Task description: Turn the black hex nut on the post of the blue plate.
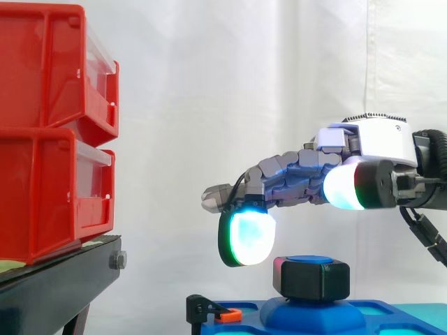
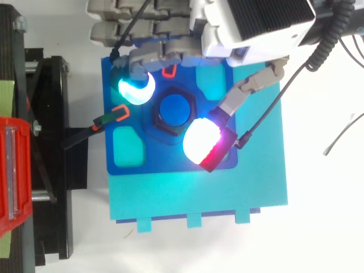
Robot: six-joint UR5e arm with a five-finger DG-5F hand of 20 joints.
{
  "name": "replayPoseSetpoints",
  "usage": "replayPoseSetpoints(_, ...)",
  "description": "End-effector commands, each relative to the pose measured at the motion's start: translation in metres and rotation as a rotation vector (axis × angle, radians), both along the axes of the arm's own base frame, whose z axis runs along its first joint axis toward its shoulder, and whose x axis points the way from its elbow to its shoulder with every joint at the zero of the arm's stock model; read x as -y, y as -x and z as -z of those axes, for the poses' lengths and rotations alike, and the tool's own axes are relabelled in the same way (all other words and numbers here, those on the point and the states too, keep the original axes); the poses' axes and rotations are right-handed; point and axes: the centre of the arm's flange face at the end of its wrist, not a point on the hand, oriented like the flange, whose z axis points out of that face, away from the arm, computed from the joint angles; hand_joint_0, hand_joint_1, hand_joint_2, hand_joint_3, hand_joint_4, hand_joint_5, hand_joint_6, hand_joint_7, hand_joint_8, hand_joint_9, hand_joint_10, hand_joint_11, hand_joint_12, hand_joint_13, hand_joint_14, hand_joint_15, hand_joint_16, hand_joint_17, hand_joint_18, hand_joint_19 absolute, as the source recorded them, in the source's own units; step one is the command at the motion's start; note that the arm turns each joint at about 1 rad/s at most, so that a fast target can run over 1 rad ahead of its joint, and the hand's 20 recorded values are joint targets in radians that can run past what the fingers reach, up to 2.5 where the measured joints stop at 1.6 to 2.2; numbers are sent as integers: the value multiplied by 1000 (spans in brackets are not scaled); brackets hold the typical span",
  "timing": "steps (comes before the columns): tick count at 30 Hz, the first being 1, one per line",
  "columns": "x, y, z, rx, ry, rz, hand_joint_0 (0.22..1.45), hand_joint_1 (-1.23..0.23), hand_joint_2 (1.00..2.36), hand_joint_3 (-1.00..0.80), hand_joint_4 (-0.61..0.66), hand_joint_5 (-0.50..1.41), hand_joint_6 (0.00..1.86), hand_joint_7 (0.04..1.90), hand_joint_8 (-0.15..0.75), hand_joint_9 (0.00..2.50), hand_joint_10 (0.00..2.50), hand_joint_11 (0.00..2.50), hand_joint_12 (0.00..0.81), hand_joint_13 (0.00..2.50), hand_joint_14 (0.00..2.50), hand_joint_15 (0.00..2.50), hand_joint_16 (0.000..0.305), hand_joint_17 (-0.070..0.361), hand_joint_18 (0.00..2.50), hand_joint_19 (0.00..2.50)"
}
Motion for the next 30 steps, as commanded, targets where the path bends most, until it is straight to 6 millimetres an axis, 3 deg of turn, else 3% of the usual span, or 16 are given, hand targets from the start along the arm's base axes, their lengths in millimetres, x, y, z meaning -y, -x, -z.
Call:
replayPoseSetpoints(1,-5,-2,-1,5,1,-4,408,-206,1000,-500,374,-191,503,1019,336,277,0,0,410,139,1,30,60,135,146,247)
replayPoseSetpoints(14,-29,-6,6,-2,1,-30,443,-101,1000,-500,356,-185,504,996,324,290,0,0,392,134,0,25,56,126,134,262)
replayPoseSetpoints(18,-30,-10,16,3,-3,-32,446,-98,1000,-500,354,-185,504,995,324,291,2,0,391,138,0,23,56,126,135,259)
replayPoseSetpoints(30,-31,-10,17,0,-5,-32,452,-102,1000,-500,357,-181,504,1012,321,294,0,0,388,140,0,26,55,124,139,260)
